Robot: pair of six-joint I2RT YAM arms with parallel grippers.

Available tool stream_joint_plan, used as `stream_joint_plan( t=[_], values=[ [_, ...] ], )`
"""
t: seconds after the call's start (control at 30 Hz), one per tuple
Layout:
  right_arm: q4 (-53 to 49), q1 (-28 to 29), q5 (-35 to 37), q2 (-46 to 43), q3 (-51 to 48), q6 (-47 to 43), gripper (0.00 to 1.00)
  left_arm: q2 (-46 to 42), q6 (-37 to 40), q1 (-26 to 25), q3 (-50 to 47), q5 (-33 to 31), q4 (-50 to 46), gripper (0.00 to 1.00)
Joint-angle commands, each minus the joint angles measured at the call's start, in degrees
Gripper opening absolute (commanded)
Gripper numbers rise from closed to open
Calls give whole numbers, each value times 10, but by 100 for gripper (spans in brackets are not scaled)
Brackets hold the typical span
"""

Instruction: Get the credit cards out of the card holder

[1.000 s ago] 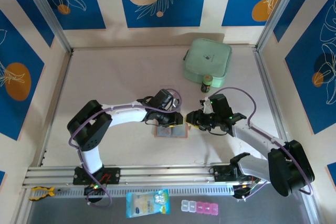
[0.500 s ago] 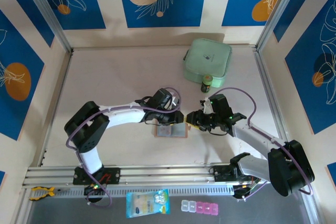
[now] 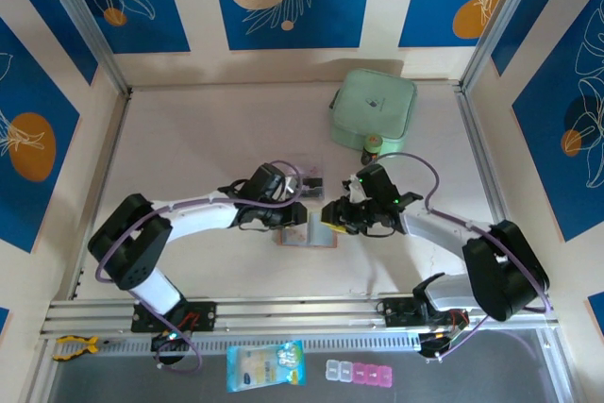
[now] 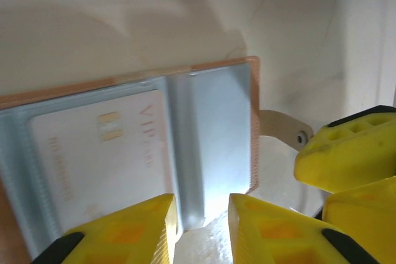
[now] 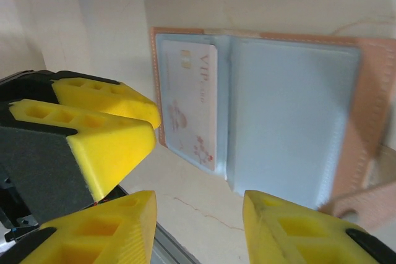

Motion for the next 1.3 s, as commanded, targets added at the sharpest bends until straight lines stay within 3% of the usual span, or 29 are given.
stream_joint_plan(
  t=[0.0, 0.5, 1.27],
  values=[
    [-6, 19, 7, 28, 32, 1, 41, -23, 17, 13, -24, -11, -11, 28],
    [-30, 65, 25, 112, 104, -1, 41, -9, 49, 57, -67, 7, -5, 15],
    [-50, 88, 33, 175, 148, -22, 40, -29, 39, 58, -71, 13, -20, 15]
  ],
)
